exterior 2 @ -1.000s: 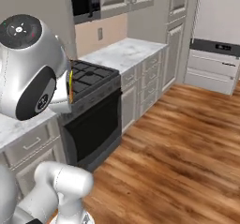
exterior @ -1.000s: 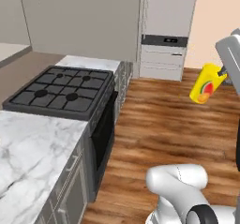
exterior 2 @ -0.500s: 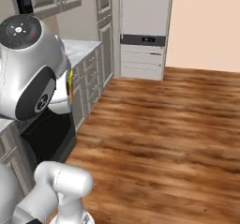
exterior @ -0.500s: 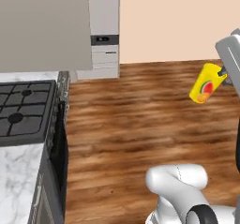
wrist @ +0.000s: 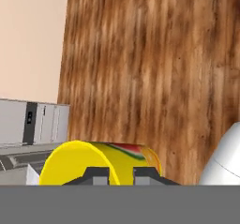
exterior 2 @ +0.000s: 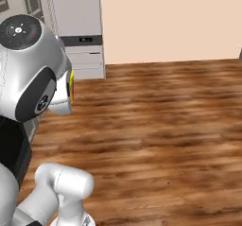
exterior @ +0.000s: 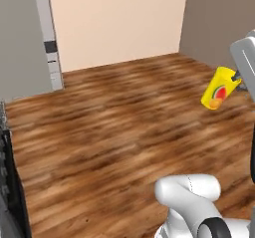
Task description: There is a tray on the dining counter. Grab the cup, mug, and pitcher and place them on the tray. The pitcher may be placed next to the tray if it cannot fit the tray.
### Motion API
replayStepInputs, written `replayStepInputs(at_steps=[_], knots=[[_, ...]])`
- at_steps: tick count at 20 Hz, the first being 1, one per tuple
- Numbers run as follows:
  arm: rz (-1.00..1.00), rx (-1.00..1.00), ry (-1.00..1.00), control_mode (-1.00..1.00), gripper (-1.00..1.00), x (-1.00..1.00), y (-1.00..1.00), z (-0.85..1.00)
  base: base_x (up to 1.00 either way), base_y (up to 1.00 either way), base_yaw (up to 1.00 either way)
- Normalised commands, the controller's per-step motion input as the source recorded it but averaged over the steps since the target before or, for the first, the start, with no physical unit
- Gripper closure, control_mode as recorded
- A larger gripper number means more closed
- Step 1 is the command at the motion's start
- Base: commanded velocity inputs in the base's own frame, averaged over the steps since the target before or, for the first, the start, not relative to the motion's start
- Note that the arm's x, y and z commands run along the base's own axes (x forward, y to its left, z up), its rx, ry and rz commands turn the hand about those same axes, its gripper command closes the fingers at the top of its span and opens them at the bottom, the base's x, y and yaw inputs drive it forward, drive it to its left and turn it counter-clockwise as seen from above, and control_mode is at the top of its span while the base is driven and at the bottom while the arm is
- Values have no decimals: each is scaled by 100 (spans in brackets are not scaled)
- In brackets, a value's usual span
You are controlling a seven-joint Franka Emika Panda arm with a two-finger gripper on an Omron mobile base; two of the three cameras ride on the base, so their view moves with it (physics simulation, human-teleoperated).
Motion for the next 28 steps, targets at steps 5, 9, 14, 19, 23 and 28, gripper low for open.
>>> replayStepInputs(at_steps=[5, 9, 14, 19, 23, 28], knots=[[0, 0, 0, 100, 100, 0, 0, 0, 0, 0, -56], [0, 0, 0, 100, 100, 0, 0, 0, 0, 0, -57], [0, 0, 0, 100, 100, 0, 0, 0, 4, 0, -59], [0, 0, 0, 100, 100, 0, 0, 0, 23, 6, -58], [0, 0, 0, 100, 100, 0, 0, 0, 43, 17, -55], [0, 0, 0, 100, 100, 0, 0, 0, 57, 30, -53]])
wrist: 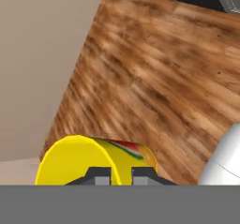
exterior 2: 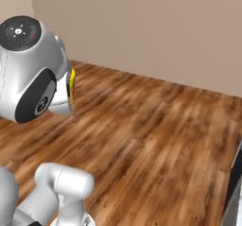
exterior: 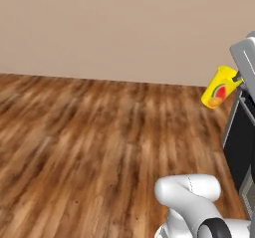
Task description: There is a tray on the dining counter. Grab the cup, mug, and pitcher and place them on the tray. The pitcher may be placed next to the tray if it cannot fit the tray.
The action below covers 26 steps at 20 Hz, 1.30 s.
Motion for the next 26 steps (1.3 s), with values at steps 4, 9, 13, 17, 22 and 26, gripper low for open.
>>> replayStepInputs(at_steps=[4, 9, 13, 17, 22, 26], knots=[[0, 0, 0, 100, 100, 0, 0, 0, 75, 44, -43], [0, 0, 0, 100, 100, 0, 0, 0, 83, 52, -44], [0, 0, 0, 100, 100, 0, 0, 0, 86, 58, -46], [0, 0, 0, 100, 100, 0, 0, 0, 87, 60, -47], [0, 0, 0, 100, 100, 0, 0, 0, 83, 59, -49], [0, 0, 0, 100, 100, 0, 0, 0, 75, 54, -52]])
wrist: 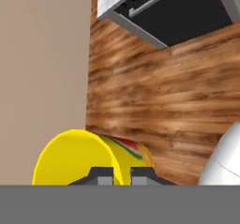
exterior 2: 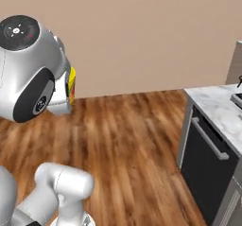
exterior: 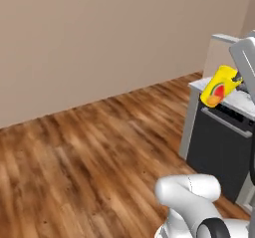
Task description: There is a tray on the dining counter. Grab the cup, mug, and pitcher and place them on the tray. The pitcher may be placed next to the tray if it cannot fit the tray.
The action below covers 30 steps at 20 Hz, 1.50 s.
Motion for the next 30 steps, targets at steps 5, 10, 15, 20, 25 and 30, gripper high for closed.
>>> replayStepInputs(at_steps=[5, 10, 15, 20, 25, 30], knots=[[0, 0, 0, 100, 100, 0, 0, 0, 73, 54, -51], [0, 0, 0, 100, 100, 0, 0, 0, 61, 57, -51], [0, 0, 0, 100, 100, 0, 0, 0, 47, 68, -54], [0, 0, 0, 100, 100, 0, 0, 0, 17, 83, -59], [0, 0, 0, 100, 100, 0, 0, 0, 7, 100, -69], [0, 0, 0, 100, 100, 0, 0, 0, 6, 100, -64]])
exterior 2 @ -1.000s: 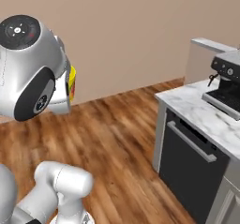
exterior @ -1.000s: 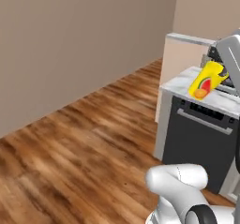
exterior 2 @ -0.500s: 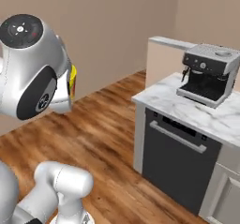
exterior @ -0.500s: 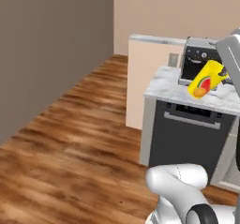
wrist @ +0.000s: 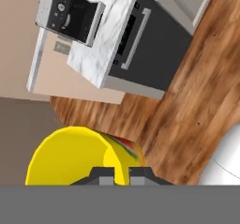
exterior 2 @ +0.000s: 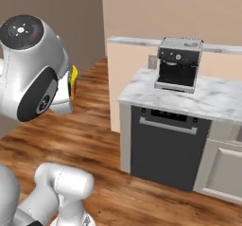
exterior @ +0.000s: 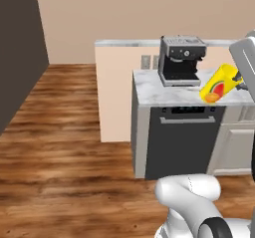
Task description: There is a tray on the dining counter. Grab the cup, mug, and pitcher and place them on the tray. The pitcher may be placed next to the tray if it cannot fit the tray.
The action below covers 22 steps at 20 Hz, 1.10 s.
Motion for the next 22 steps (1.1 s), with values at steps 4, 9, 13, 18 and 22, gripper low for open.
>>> replayStepInputs(at_steps=[4, 9, 13, 18, 22], knots=[[0, 0, 0, 100, 100, 0, 0, 0, 17, 100, -52], [0, 0, 0, 100, 100, 0, 0, 0, 23, 100, -31], [0, 0, 0, 100, 100, 0, 0, 0, 29, 100, -25], [0, 0, 0, 100, 100, 0, 0, 0, 41, 100, -12], [0, 0, 0, 100, 100, 0, 0, 0, 62, 100, 0]])
